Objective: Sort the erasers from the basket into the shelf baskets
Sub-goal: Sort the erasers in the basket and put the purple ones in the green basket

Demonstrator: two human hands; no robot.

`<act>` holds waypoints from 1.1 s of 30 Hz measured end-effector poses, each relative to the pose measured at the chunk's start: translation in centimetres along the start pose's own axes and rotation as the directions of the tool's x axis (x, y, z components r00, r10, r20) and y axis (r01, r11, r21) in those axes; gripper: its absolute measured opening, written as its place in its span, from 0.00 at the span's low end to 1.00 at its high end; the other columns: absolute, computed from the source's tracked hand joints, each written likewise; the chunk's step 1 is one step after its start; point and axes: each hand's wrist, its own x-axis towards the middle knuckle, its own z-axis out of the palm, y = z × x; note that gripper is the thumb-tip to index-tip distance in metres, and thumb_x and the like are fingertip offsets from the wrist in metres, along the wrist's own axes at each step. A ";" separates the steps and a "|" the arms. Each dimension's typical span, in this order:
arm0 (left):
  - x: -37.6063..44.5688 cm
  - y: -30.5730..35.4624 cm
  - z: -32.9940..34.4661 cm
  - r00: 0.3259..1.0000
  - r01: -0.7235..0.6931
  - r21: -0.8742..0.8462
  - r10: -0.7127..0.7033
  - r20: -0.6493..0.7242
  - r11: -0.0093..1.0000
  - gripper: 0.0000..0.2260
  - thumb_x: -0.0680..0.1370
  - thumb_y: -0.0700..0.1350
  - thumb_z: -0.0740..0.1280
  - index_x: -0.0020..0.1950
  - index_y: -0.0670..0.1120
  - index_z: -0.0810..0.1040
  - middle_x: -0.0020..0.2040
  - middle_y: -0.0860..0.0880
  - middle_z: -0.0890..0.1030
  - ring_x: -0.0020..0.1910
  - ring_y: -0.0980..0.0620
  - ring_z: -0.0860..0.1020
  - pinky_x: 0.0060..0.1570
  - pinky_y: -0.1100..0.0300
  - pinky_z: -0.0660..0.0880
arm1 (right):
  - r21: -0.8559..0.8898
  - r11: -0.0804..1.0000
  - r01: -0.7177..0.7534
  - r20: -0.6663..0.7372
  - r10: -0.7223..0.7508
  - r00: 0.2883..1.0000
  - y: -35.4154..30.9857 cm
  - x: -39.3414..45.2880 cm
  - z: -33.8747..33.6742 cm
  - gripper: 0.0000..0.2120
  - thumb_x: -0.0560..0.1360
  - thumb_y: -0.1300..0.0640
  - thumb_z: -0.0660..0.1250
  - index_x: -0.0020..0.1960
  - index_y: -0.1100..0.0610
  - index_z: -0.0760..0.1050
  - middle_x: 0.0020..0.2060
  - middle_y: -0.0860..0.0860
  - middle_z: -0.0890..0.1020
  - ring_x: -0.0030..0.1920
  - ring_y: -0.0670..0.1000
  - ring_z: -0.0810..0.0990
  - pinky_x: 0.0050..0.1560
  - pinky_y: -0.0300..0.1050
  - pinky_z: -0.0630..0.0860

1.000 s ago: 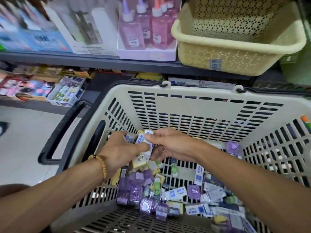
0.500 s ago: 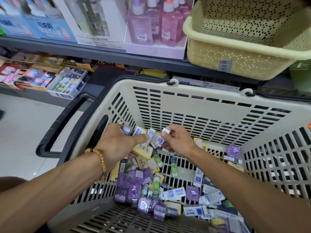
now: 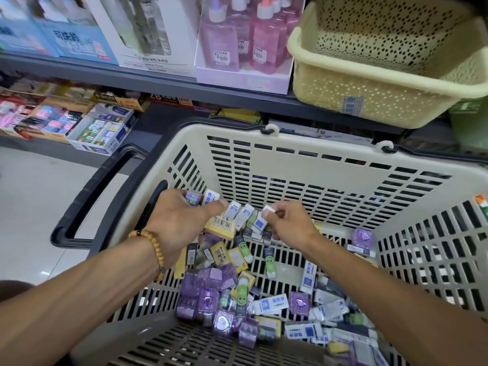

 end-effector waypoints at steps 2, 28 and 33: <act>0.1 0.0 0.1 1.000 -0.007 -0.014 0.007 -0.005 1.000 0.18 0.69 0.48 0.77 0.52 0.37 0.79 0.41 0.41 0.85 0.26 0.55 0.79 0.21 0.67 0.70 | 0.064 0.994 -0.085 0.013 0.085 0.996 0.2 0.5 0.8 0.05 0.79 0.62 0.67 0.52 0.64 0.77 0.39 0.58 0.82 0.36 0.52 0.80 0.41 0.48 0.82; 0.6 0.9 1.7 0.990 0.122 -0.367 -0.141 -0.025 0.922 0.07 0.75 0.44 0.72 0.42 0.42 0.79 0.26 0.50 0.81 0.21 0.56 0.74 0.19 0.66 0.68 | 0.121 0.953 -0.277 0.174 0.255 0.951 0.1 -0.6 -3.9 0.08 0.77 0.60 0.69 0.43 0.65 0.80 0.32 0.56 0.80 0.28 0.48 0.75 0.32 0.41 0.72; 1.0 1.1 1.6 0.978 0.181 -0.479 -0.211 -0.009 0.859 0.06 0.75 0.44 0.71 0.41 0.43 0.80 0.28 0.49 0.81 0.21 0.55 0.73 0.19 0.66 0.69 | 0.197 0.919 -0.340 0.163 0.311 0.936 -0.1 0.6 -1.8 0.06 0.77 0.66 0.67 0.54 0.65 0.79 0.44 0.60 0.85 0.40 0.54 0.85 0.43 0.44 0.82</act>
